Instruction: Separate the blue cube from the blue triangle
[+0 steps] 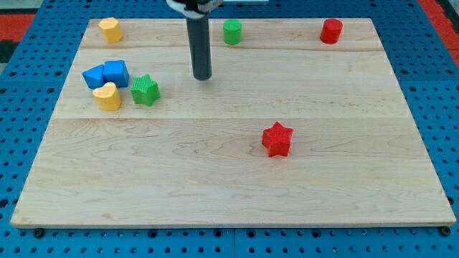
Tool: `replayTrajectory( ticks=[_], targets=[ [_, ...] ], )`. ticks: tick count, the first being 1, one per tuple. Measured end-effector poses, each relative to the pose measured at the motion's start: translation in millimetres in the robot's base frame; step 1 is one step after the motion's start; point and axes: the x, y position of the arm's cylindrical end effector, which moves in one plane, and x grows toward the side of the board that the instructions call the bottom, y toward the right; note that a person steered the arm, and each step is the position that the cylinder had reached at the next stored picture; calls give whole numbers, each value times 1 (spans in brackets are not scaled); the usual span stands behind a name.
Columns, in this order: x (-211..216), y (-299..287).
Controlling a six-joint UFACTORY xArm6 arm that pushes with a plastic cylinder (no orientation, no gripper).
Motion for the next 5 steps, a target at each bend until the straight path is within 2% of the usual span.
replayTrajectory(
  ticks=[1, 3, 4, 5],
  targets=[
    [-27, -42],
    [-31, -211],
    [-30, -247],
    [-28, -247]
  ],
)
